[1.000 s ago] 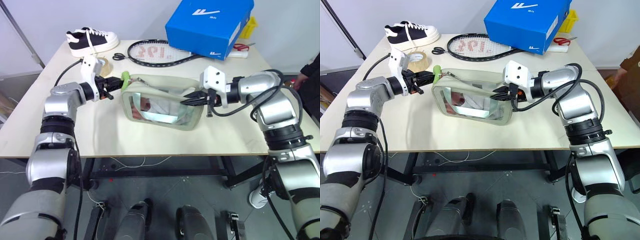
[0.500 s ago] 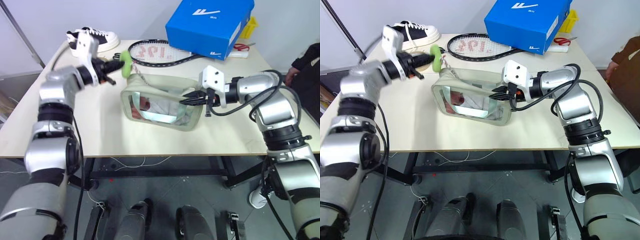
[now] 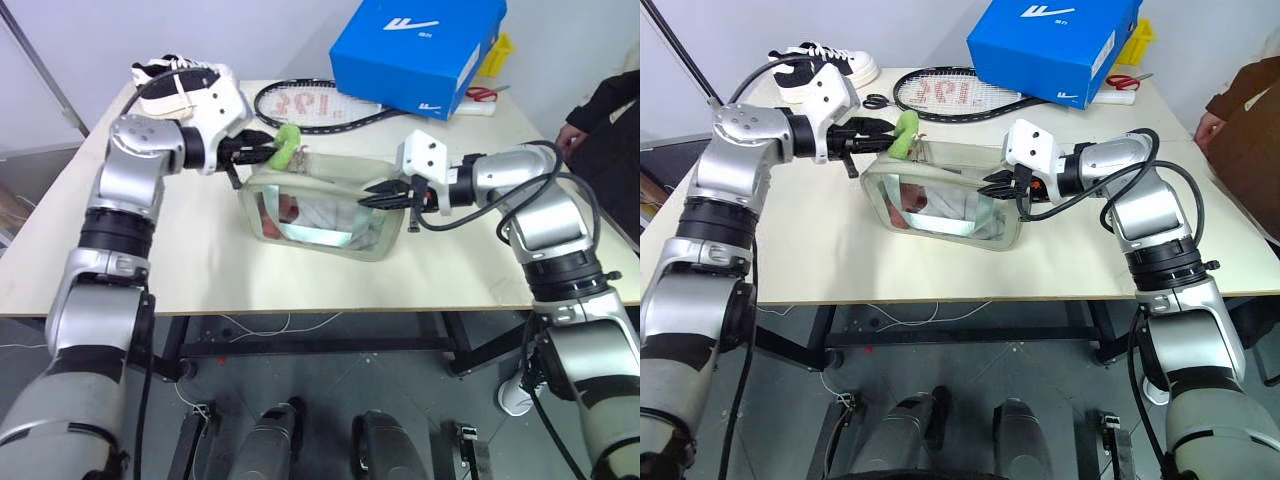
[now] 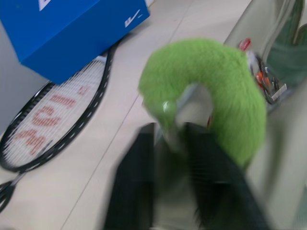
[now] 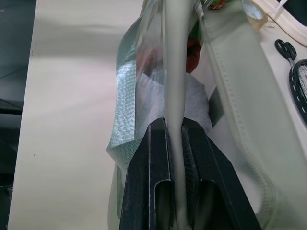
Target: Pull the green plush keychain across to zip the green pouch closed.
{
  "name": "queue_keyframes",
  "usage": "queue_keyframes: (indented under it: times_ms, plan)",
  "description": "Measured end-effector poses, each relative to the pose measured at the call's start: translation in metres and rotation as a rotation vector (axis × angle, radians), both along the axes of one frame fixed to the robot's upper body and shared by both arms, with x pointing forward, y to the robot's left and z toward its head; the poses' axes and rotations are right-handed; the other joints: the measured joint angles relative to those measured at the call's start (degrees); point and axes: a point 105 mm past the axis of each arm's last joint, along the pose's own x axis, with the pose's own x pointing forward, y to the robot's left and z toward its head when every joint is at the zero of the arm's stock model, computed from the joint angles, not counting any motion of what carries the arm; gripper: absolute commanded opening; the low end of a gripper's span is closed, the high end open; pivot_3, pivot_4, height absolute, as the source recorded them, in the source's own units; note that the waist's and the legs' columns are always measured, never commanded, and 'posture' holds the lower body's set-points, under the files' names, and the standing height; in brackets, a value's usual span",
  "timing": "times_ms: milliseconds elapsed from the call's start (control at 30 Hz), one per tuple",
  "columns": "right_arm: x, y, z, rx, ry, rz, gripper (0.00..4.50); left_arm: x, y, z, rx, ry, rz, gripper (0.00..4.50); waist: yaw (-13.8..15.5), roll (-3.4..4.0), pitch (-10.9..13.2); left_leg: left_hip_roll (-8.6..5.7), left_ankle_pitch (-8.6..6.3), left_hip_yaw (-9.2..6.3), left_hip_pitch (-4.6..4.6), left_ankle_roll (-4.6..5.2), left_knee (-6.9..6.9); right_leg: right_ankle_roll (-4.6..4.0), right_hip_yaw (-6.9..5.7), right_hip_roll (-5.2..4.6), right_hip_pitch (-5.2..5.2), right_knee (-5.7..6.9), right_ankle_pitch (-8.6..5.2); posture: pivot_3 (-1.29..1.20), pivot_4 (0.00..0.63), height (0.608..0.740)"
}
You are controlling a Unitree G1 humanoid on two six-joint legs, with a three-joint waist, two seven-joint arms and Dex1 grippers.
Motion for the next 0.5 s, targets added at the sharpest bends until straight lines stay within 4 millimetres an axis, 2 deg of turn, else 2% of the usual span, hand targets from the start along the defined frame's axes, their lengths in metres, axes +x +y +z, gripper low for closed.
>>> queue_keyframes:
  times_ms: [33, 167, 300, 400, 500]
  plan:
    - [0.0, 0.0, 0.0, -0.002, -0.002, -0.002, 0.0, 0.001, 0.001, 0.002, -0.004, -0.002, 0.01, 2.91, 0.0, 0.0, 0.0, 0.0, 0.0, 0.0, 0.0, 0.0, 0.01, 0.0, 0.0, 0.0, 0.0, 0.0, 0.0, 0.0, 0.15, 0.74]
    - [0.001, 0.0, 0.0, -0.001, -0.01, 0.0, 0.0, 0.003, 0.015, 0.025, -0.031, -0.023, 0.059, 2.91, -0.1, 0.0, 0.0, 0.0, 0.0, 0.0, -0.01, 0.01, 0.0, 0.01, -0.05, 0.01, -0.01, 0.0, 0.0, 0.0, 0.15, 0.74]
    - [0.003, -0.001, -0.001, 0.004, -0.01, -0.003, 0.0, -0.009, 0.031, 0.037, -0.007, -0.005, 0.046, 2.91, -0.2, 0.0, 0.0, 0.01, 0.0, 0.01, 0.0, 0.01, -0.02, 0.0, -0.05, 0.02, 0.0, 0.0, 0.0, 0.0, 0.15, 0.74]
    - [0.004, -0.002, -0.001, 0.007, -0.011, -0.006, 0.0, -0.025, 0.039, 0.036, 0.0, 0.043, 0.013, 2.91, -0.2, 0.0, 0.0, 0.01, 0.0, 0.01, 0.01, 0.01, -0.02, 0.0, -0.04, 0.02, 0.02, -0.01, -0.01, 0.0, 0.15, 0.74]
    - [0.005, -0.002, -0.001, 0.007, -0.009, -0.011, 0.0, -0.04, 0.038, 0.015, 0.018, 0.122, -0.042, 2.91, -0.2, 0.02, 0.0, 0.04, 0.0, 0.01, 0.06, 0.0, -0.01, -0.01, 0.01, 0.02, 0.06, -0.01, -0.01, 0.0, 0.15, 0.74]
